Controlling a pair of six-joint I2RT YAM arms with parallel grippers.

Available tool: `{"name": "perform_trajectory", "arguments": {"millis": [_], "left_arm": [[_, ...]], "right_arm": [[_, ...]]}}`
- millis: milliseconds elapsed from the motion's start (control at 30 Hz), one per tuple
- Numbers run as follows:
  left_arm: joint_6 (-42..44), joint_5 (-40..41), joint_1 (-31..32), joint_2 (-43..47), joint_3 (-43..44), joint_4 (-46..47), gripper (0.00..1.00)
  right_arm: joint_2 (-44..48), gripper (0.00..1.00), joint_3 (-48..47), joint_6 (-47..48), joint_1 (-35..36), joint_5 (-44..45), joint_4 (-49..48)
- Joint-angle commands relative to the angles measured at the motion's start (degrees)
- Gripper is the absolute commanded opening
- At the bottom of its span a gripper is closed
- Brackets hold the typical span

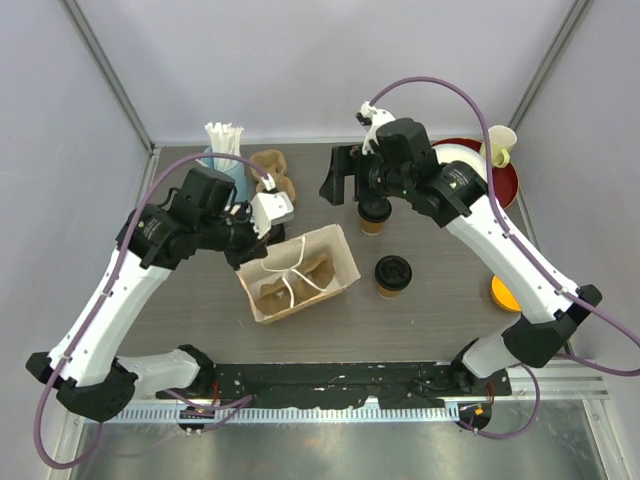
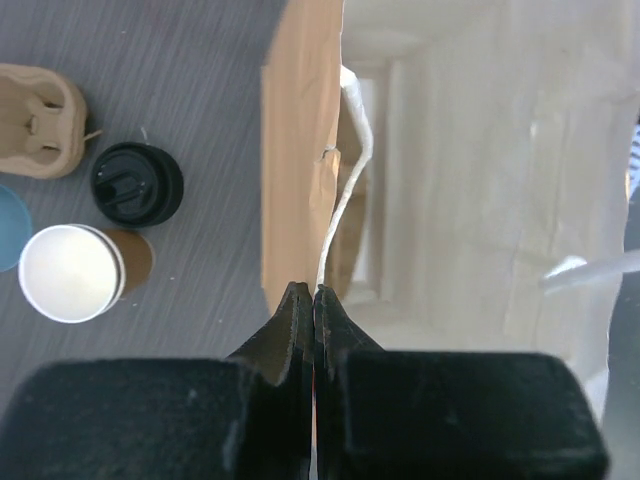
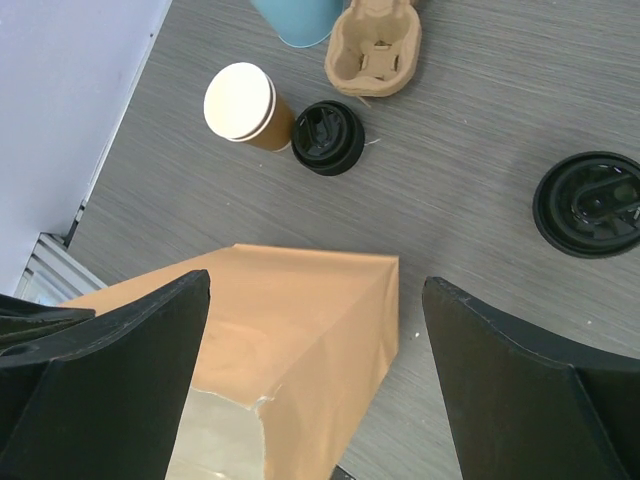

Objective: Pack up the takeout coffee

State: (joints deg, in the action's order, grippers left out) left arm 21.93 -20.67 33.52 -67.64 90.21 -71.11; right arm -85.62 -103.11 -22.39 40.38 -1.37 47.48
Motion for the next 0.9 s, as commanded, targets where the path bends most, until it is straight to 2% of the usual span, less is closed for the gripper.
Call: {"name": "perform_trajectory", "arguments": {"millis": [0, 233, 567, 733, 867], "left_arm": [[2.2, 8.7, 3.7, 3.0, 0.7, 0.4, 0.00], [2.8, 14.2, 8.8, 5.2, -2.0, 2.8, 0.00], [7.0, 26.5, 15.7, 9.2, -8.1, 9.8, 0.00], [7.0, 26.5, 16.1, 9.6, -8.7, 11.1, 0.00], [6.3, 25.4, 16.1, 9.3, -8.5, 11.1, 0.00]], "right_arm": [[4.1, 0.92, 1.4, -1.1, -0.1, 3.6, -1.3], [5.6, 0.92, 3.2, -2.5, -0.2, 4.0, -0.7], [4.3, 0.91, 4.5, -0.3, -0.1, 5.3, 1.7], [1.9, 0.91, 3.3, 0.9, -0.5, 8.1, 5.2], [0.3, 0.89, 2.3, 1.2, -2.2, 7.2, 7.1]]}}
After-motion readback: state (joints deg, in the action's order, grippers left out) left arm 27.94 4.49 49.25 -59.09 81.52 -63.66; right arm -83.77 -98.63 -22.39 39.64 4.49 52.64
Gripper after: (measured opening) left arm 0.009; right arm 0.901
